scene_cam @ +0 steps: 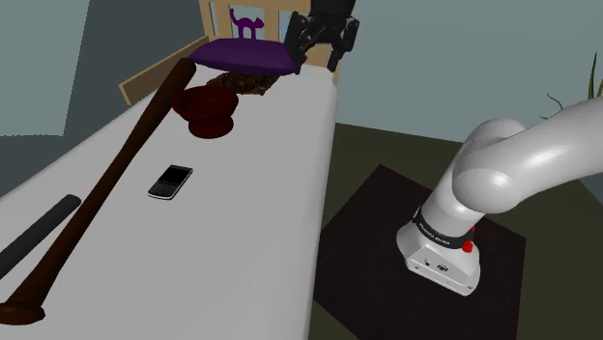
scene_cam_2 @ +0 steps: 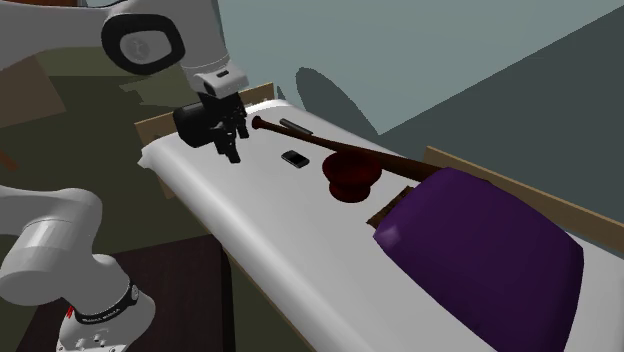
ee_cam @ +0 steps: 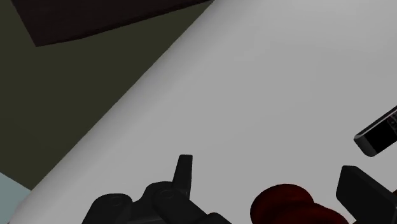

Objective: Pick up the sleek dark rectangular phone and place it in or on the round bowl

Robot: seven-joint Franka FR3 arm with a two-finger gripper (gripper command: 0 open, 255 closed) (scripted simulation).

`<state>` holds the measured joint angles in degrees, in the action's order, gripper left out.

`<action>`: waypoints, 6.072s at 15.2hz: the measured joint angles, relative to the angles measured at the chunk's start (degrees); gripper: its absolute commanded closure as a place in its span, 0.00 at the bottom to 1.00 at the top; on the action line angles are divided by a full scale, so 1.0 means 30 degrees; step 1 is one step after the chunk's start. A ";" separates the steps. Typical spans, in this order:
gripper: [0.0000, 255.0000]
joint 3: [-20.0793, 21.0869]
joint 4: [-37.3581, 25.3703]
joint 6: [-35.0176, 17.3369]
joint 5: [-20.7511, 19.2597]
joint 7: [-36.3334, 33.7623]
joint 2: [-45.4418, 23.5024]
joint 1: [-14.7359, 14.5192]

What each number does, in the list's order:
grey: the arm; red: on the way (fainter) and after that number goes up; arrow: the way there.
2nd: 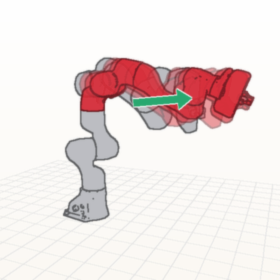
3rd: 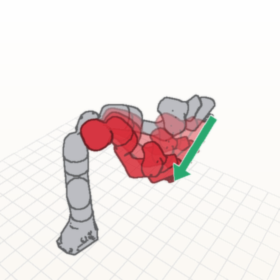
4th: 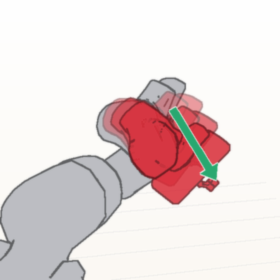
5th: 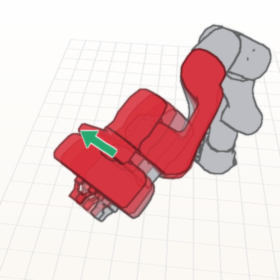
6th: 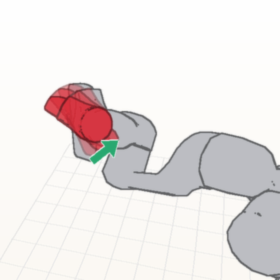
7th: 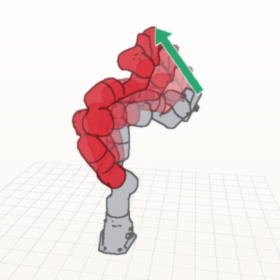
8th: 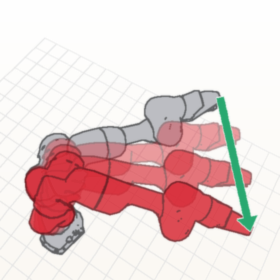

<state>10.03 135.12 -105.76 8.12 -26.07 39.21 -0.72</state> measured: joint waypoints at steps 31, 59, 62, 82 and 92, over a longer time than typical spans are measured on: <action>0.00 0.6984 -1.2970 -0.5425 -0.7284 -2.2738 -2.1890 -0.2060; 1.00 0.6679 -1.3182 -0.6053 -0.7739 -2.3114 -2.2828 -0.2385; 1.00 0.6816 -1.3381 -0.5509 -0.7511 -2.2971 -2.2441 -0.2275; 1.00 0.7346 -1.6675 -0.1068 -0.6583 -2.2420 -2.1111 -0.2253; 1.00 0.7148 -1.8542 0.0800 -0.6316 -2.1120 -2.1046 -0.1540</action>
<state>31.47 79.50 -103.36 -10.83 -89.43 -23.93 -5.34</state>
